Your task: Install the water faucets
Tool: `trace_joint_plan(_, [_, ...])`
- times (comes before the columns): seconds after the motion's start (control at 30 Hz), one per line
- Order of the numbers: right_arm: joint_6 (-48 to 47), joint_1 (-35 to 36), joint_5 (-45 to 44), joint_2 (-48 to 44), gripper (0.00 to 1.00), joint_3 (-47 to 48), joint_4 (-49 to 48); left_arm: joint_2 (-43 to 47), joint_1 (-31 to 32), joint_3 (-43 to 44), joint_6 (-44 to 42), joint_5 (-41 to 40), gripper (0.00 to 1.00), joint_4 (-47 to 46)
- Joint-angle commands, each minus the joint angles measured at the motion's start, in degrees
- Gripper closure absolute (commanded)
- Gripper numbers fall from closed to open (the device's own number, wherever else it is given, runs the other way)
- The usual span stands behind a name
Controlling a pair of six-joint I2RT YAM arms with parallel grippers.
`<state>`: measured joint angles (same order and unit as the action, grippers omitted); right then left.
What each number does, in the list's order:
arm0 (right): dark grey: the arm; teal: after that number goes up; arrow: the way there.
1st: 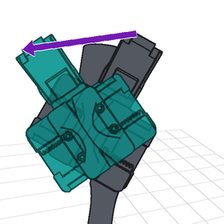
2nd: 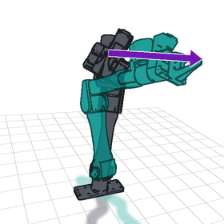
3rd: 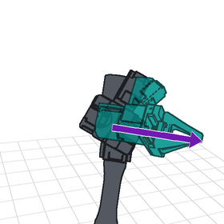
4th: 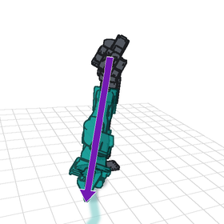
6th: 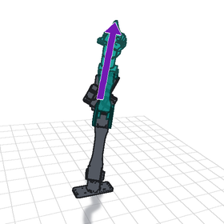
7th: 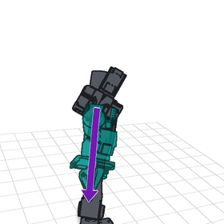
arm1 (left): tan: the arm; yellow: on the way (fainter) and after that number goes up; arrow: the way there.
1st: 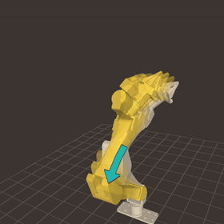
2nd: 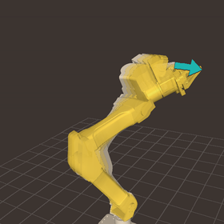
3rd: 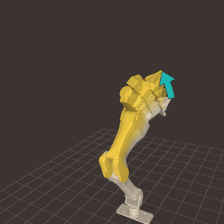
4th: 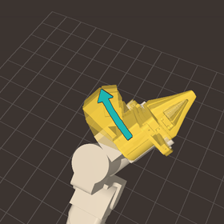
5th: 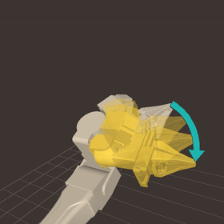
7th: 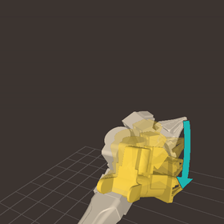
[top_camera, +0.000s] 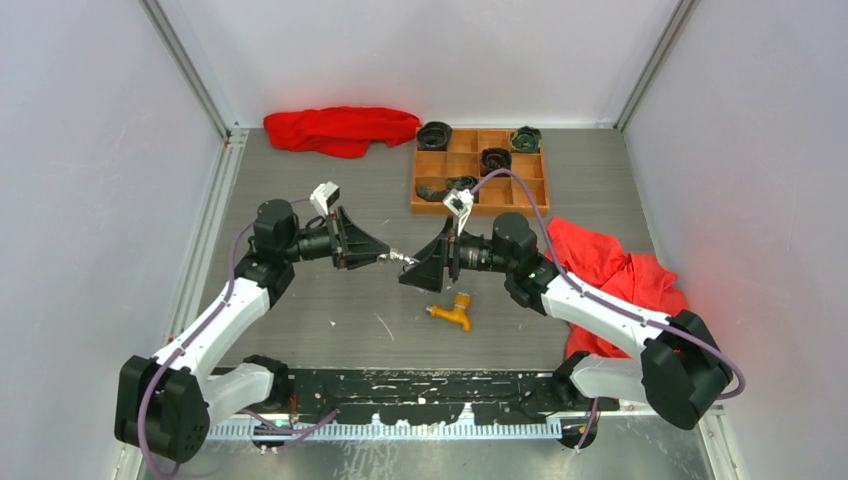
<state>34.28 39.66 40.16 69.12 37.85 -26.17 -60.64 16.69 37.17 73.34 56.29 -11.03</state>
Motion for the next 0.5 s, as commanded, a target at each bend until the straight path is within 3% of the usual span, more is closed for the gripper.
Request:
trace_joint_plan(0.0, [-1.87,-0.01,-0.55,-2.59,0.05,-0.39,-3.94,0.14,-0.42,1.75,0.84,0.31,1.0,-5.32])
trace_joint_plan(0.07, [-0.51,0.02,0.37,-2.74,0.12,-1.85,-7.58,-0.08,-0.35,1.92,0.92,0.39,1.0,-5.31])
trace_joint_plan(0.23, [1.15,0.03,1.9,-1.74,0.43,-2.34,-10.39,-0.2,-0.4,2.03,0.84,0.31,1.0,-5.23])
trace_joint_plan(0.47, [1.07,0.0,3.11,-1.2,0.7,-2.29,-10.33,-0.7,-0.36,2.62,0.84,0.22,1.0,-5.1])
